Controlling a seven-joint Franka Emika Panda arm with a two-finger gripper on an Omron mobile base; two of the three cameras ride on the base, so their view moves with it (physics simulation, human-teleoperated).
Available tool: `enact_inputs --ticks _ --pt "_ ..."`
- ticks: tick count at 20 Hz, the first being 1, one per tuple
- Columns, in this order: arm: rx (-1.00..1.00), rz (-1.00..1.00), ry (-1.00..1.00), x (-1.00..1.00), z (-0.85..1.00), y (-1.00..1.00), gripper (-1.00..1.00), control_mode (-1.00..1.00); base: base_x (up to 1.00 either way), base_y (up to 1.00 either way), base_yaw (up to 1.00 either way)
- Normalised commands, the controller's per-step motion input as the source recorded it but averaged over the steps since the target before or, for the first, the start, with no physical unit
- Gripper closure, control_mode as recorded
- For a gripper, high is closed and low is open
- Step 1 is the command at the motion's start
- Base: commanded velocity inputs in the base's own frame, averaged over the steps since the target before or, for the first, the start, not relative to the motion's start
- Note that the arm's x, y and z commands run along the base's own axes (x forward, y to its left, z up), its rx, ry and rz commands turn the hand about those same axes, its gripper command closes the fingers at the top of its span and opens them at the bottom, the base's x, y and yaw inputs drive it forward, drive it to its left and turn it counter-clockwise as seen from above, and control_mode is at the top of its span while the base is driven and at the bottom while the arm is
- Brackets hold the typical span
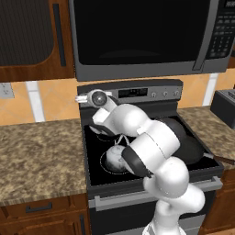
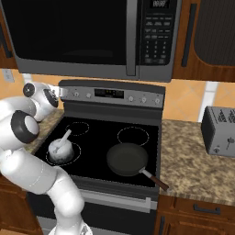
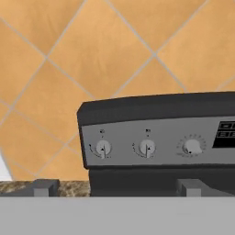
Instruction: Pick the kettle from the counter and place it on a stove burner. Then turn the burner on.
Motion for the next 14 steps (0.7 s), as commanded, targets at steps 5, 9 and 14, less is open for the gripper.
enact_inputs --ticks 5,9,14 --pt "0.0 -0.03 0.03 0.17 -0.27 0.21 -1.0 -1.0 0.0 0.0 0.0" --pt "0.0 0.0 0.0 0.15 -0.02 0.05 -1.0 -1.0 0.0 0.0 0.0" --pt "0.0 0.0 0.0 0.45 -0.08 0.0 -1.0 -1.0 0.0 0.0 0.0"
